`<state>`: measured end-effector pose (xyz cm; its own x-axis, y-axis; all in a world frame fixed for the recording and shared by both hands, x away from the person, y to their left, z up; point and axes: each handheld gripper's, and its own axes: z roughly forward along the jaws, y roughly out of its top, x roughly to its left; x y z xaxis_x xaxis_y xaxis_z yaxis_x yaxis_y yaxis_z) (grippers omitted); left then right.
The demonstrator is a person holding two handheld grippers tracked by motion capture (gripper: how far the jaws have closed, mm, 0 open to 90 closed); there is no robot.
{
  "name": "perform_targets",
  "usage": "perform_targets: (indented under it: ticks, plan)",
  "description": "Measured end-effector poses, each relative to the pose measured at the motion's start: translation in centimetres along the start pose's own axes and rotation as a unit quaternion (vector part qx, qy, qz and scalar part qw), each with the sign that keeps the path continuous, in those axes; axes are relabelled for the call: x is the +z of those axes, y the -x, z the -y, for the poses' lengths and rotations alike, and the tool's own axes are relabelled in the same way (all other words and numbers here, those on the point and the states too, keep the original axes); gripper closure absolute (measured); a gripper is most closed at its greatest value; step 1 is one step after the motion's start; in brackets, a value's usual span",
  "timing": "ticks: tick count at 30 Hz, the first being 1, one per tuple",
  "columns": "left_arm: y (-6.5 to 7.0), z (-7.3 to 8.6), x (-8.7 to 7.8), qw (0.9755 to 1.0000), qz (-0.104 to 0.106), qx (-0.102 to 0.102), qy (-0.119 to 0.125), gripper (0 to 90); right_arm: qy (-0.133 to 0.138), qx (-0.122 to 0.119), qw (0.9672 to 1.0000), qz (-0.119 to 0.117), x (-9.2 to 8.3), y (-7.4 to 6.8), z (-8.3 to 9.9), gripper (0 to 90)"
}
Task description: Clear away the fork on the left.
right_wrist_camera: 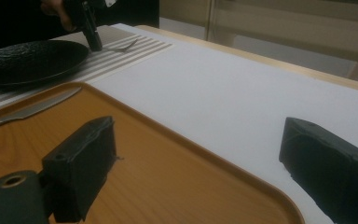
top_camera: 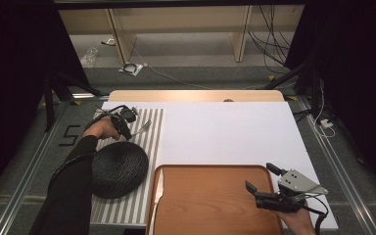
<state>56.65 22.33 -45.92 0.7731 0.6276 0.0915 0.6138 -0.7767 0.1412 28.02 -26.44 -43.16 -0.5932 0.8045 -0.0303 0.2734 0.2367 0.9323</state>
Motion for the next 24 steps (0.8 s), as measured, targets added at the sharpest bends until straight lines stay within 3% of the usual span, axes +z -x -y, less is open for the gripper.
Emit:
perform_targets:
  ticks: [9,10,14,15,23,24]
  plan:
    - [-0.3,0.1,-0.7,0.9992,-0.035,0.012,0.014,84.2,0.001,0.003,1.0,0.001,0.0,0.1,0.0,11.7]
    - [-0.5,0.2,-1.2,0.9985,-0.05,0.013,0.022,84.2,0.0,0.003,1.0,0.001,0.0,0.1,0.1,11.7]
    - [-0.7,0.2,-1.9,0.9977,-0.057,0.014,0.034,84.2,0.001,0.003,1.0,0.001,0.0,0.1,0.1,11.7]
    - [-0.5,-0.1,-2.4,0.9968,-0.068,0.018,0.039,84.2,-0.001,0.003,1.0,0.002,0.0,0.1,0.1,11.7]
    - [0.4,-0.9,-4.5,0.996,-0.067,0.012,0.059,84.2,0.0,0.001,1.0,0.002,0.0,0.1,0.1,11.7]
    - [0.8,-1.1,-5.2,0.9959,-0.06,-0.004,0.068,84.2,0.0,0.002,1.0,0.002,0.0,0.1,0.1,11.7]
